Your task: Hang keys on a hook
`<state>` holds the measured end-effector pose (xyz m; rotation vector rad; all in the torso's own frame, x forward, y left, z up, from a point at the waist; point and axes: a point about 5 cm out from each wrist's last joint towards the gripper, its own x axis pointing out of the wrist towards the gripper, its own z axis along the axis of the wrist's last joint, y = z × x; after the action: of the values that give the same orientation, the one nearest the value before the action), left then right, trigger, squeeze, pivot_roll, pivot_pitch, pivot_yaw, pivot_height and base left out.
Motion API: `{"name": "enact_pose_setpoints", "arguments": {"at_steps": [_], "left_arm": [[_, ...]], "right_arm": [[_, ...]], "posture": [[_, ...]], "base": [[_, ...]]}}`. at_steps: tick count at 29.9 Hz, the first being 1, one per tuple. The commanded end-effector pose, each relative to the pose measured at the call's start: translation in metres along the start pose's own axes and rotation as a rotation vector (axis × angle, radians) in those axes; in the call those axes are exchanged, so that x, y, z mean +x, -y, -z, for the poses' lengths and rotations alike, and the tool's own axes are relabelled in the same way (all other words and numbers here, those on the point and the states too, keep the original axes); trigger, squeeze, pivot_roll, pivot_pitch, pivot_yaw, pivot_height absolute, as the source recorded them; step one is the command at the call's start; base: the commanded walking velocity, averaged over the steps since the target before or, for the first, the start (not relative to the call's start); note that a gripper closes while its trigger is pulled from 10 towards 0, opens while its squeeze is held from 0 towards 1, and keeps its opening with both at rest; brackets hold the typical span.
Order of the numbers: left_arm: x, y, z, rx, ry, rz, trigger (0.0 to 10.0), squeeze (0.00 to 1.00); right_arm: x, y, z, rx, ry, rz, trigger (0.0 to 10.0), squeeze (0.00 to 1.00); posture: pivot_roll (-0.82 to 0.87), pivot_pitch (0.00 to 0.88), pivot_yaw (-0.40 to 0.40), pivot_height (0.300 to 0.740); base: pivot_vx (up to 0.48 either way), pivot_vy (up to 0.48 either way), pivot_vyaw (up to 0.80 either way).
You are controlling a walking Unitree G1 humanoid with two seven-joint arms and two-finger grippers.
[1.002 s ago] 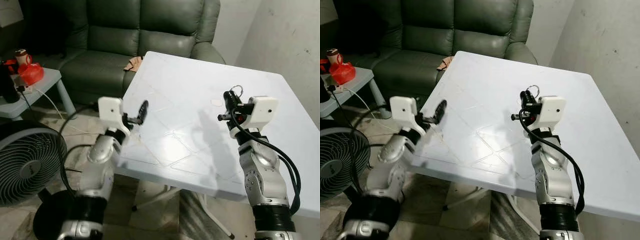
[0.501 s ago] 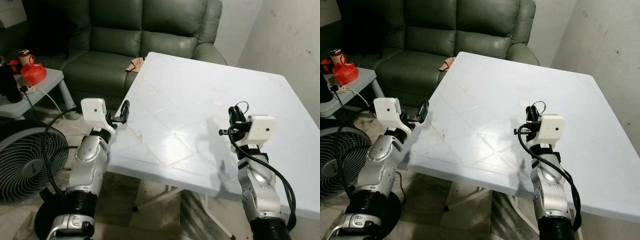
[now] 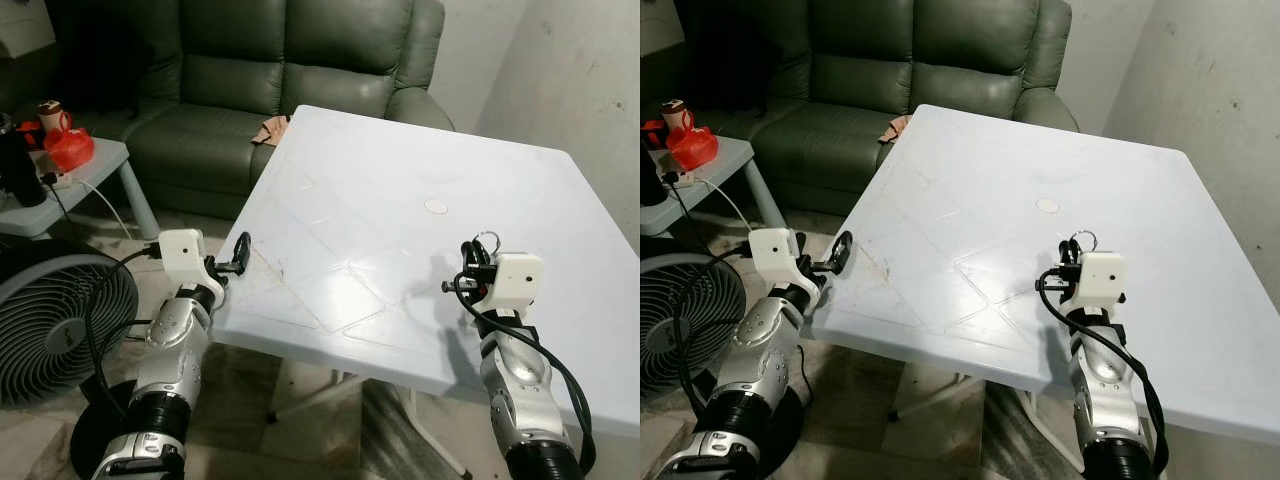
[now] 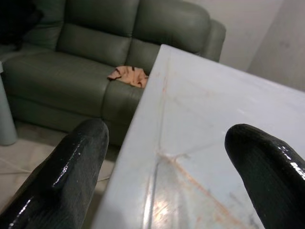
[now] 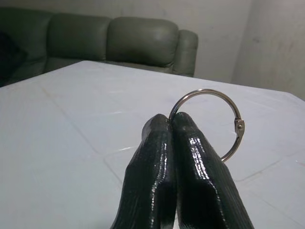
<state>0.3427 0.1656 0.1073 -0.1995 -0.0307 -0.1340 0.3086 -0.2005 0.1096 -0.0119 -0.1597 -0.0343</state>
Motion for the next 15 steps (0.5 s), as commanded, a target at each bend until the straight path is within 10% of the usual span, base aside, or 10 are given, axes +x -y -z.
{"name": "enact_pose_setpoints", "arguments": {"at_steps": [1,15], "left_arm": [[0.005,0.014,-0.013,-0.009,0.053,0.062,10.0,0.0],[-0.016,0.021,-0.007,-0.036,0.042,0.156,10.0,0.0]], "right_arm": [[-0.002,0.005,-0.005,0.022,0.026,0.029,10.0,0.0],[-0.031,-0.008,-0.003,0.063,-0.003,0.042,10.0,0.0]], "posture": [[-0.01,0.0,-0.039,0.711],[-0.02,0.0,-0.024,0.711]], "base": [[0.0,0.0,0.0],[0.0,0.0,0.0]]}}
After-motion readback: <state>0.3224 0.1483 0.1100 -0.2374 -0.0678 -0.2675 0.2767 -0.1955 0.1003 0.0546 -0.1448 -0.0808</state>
